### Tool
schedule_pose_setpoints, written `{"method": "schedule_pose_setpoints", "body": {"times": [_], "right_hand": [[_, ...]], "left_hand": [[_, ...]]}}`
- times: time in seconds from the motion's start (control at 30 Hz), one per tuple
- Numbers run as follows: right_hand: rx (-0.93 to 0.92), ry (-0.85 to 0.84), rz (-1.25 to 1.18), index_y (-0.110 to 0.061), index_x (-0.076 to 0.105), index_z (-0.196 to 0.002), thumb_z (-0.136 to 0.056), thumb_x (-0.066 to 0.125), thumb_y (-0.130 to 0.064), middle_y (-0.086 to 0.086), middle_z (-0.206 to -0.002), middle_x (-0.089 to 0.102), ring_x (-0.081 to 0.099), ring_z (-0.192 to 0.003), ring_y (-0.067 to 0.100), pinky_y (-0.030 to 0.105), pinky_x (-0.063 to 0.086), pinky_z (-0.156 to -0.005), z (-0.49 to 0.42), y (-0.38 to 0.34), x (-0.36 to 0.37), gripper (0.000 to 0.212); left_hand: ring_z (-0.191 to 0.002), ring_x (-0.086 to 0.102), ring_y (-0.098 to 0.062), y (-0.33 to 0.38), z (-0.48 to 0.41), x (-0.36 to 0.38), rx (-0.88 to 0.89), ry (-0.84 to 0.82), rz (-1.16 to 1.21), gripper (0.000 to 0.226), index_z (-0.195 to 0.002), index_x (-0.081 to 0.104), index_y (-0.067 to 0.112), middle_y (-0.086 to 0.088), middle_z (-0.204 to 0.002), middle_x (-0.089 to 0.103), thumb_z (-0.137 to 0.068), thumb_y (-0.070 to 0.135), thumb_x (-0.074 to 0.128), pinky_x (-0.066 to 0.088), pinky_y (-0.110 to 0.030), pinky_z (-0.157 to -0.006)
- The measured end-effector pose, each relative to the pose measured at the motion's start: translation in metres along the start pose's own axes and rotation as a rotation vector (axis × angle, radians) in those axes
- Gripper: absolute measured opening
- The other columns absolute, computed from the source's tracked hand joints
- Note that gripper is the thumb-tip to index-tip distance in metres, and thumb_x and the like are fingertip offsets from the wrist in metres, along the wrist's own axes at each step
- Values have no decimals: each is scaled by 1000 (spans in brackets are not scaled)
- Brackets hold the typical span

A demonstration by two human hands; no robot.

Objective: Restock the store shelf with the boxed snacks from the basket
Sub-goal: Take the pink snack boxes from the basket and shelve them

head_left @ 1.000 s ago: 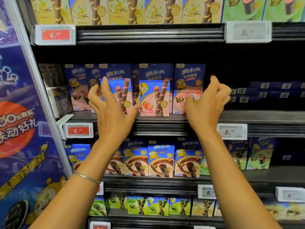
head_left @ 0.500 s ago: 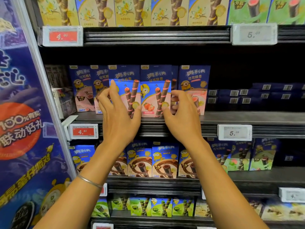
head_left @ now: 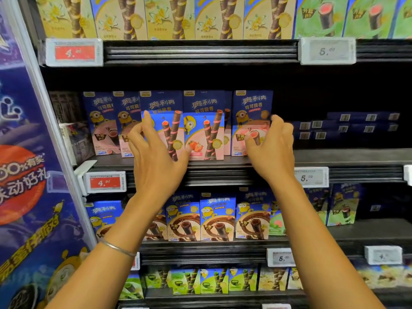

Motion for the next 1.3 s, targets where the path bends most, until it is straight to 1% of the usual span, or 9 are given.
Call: {"method": "schedule_pose_setpoints", "body": {"times": [0.43, 0.6, 0.7, 0.8, 0.87, 0.93, 1.07, 1.17, 1.3], "right_hand": [[21, 44, 143, -16, 34, -142, -92, 69, -37, 13, -133, 43, 50, -120, 33, 38, 39, -74, -5, -2, 3, 64], [30, 28, 101, -16, 33, -144, -91, 70, -38, 13, -137, 41, 46, -124, 33, 41, 45, -80, -4, -2, 1, 68], [-21, 71, -42, -17, 36, -147, -91, 69, -32, 10, -139, 40, 43, -127, 27, 40, 48, -93, 3, -2, -6, 66], [-99, 129, -331, -17, 47, -141, -93, 67, -22, 5, -135, 48, 50, -124, 18, 28, 48, -95, 16, -5, -13, 52], [-82, 102, -530, -17, 53, -137, -94, 66, -21, 1, -132, 54, 55, -119, 11, 18, 49, -91, 26, -9, -17, 45], [-38, 30, -701, -14, 56, -134, -97, 65, -19, 1, -127, 61, 60, -115, 9, 16, 51, -89, 36, -14, -20, 39], [22, -122, -923, -6, 58, -127, -99, 61, -13, 10, -124, 67, 65, -118, 22, 45, 52, -103, 55, -8, -21, 29], [86, -188, -1022, -9, 57, -128, -98, 56, -21, 13, -123, 69, 68, -115, 24, 38, 57, -93, 78, 12, -23, 33], [240, -322, -1046, -12, 58, -123, -99, 48, -26, 12, -115, 72, 71, -107, 26, 33, 56, -84, 131, 58, -24, 30]], "left_hand": [[-143, 32, -36, -1, 0, 1, 22, -7, -50, 117, -166, 7, 9, -20, -154, 27, -85, 43, 84, 45, -41, -100], [-142, 33, -35, -3, 1, -1, 47, 5, -6, 111, -165, 7, 6, -20, -154, 28, -89, 44, 79, 41, -35, -101], [-145, 31, -33, -3, 5, -3, 44, 35, 82, 100, -165, 12, 3, -21, -156, 27, -95, 44, 72, 35, -32, -112], [-143, 29, -15, 0, 11, -9, 55, 94, 202, 87, -163, 20, 3, -20, -158, 29, -100, 38, 67, 22, -9, -113], [-138, 31, -6, 4, 17, -13, 79, 125, 256, 79, -160, 26, 1, -18, -155, 34, -100, 35, 65, 21, -4, -111], [-137, 36, -5, 11, 25, -16, 92, 140, 303, 72, -157, 32, 2, -15, -152, 38, -102, 34, 64, 27, -10, -114], [-145, 43, -18, 19, 52, -17, 53, 111, 442, 58, -154, 41, 6, -8, -152, 44, -105, 31, 60, 40, -40, -120], [-142, 51, -22, 13, 92, -17, 17, 55, 588, 50, -149, 45, 7, -13, -151, 50, -105, 29, 53, 45, -33, -113], [-131, 61, -29, -2, 173, -19, -161, -33, 697, 46, -145, 47, 11, -14, -142, 59, -105, 35, 45, 53, -52, -104]]}}
Point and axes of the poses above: each hand's wrist, its own z-axis away from the middle knuckle, its own x-axis out of the palm, y = z × x, the point moved 1 cm from there along -z, towards the middle knuckle
